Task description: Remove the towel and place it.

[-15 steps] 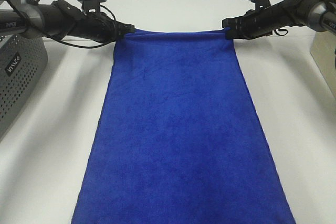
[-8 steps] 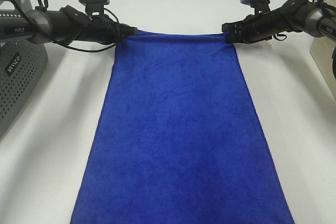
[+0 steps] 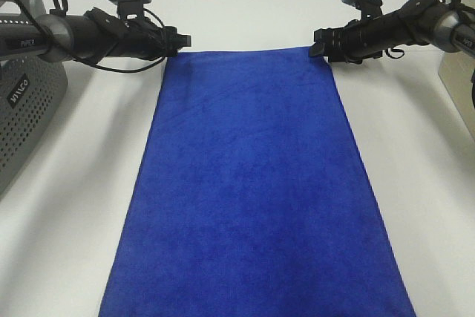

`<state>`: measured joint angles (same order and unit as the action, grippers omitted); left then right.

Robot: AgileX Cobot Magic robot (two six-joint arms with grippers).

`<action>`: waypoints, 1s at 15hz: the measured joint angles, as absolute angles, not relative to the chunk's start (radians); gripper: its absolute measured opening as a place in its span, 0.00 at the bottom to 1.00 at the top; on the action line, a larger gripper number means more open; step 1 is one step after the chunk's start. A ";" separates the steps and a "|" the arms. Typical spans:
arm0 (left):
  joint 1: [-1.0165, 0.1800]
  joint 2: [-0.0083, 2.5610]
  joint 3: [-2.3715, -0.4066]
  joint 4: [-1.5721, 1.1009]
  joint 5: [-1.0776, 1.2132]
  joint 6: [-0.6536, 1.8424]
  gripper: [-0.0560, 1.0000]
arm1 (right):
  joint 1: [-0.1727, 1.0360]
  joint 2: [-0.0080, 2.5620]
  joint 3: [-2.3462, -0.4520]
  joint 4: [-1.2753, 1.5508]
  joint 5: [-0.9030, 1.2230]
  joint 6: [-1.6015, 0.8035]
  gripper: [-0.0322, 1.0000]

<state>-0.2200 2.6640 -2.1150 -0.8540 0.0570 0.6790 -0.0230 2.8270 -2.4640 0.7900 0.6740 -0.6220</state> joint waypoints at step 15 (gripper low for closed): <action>-0.227 2.275 -2.115 -0.405 0.735 0.382 0.68 | -0.023 2.396 -2.464 0.494 1.201 -0.446 0.61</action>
